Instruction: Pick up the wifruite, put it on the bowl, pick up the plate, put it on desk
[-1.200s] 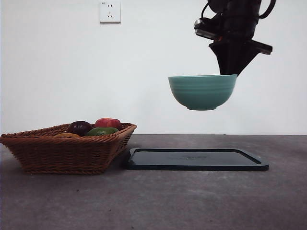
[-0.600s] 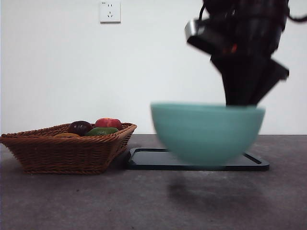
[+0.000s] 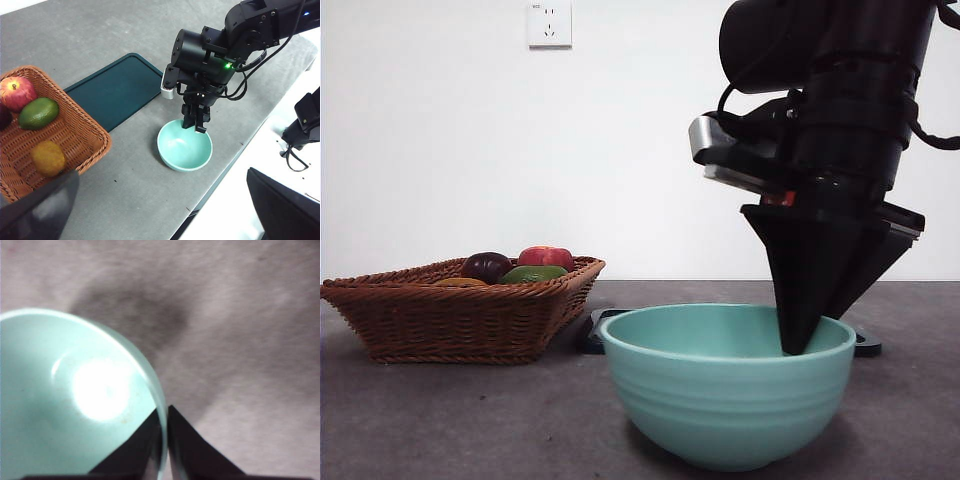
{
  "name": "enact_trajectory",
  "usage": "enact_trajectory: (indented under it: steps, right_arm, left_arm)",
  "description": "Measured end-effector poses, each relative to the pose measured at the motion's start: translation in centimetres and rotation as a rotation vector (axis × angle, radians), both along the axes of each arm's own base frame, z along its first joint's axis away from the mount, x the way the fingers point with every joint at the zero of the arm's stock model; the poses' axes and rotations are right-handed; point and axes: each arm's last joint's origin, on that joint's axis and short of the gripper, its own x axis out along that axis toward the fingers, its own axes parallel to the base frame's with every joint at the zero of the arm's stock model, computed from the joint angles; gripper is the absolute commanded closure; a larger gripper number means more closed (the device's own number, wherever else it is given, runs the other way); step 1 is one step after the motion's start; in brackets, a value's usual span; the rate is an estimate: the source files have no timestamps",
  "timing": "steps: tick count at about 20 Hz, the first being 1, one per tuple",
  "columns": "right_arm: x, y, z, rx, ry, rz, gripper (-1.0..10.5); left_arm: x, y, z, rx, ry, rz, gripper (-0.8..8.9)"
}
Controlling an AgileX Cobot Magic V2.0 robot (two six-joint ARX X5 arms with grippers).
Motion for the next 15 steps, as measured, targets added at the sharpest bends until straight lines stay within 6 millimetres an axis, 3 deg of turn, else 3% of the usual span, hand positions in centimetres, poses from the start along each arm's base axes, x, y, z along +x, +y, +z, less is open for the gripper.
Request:
enact_trajectory:
  steps: [4,8,11,13,15]
  right_arm:
    - [0.0,0.0,0.0,0.015,0.016,-0.01,9.2]
    - [-0.1,0.0,0.0,0.014,0.02,-0.012,5.4]
    - [-0.4,-0.3,0.1,-0.014,0.052,-0.007,4.5]
    - [-1.0,-0.8,1.5,-0.018,0.045,-0.001,4.5]
    - [-1.7,-1.4,4.3,0.018,-0.012,0.001,4.5]
  left_arm:
    - [0.0,0.0,0.0,0.0,0.001,0.0,2.51]
    - [-0.1,0.0,-0.1,0.005,0.011,0.0,2.51]
    - [-0.1,0.1,-0.2,0.011,0.024,0.0,2.51]
    - [-0.1,0.1,-0.2,0.012,0.025,0.0,2.51]
    - [-0.1,0.1,-0.2,0.012,0.026,0.0,2.51]
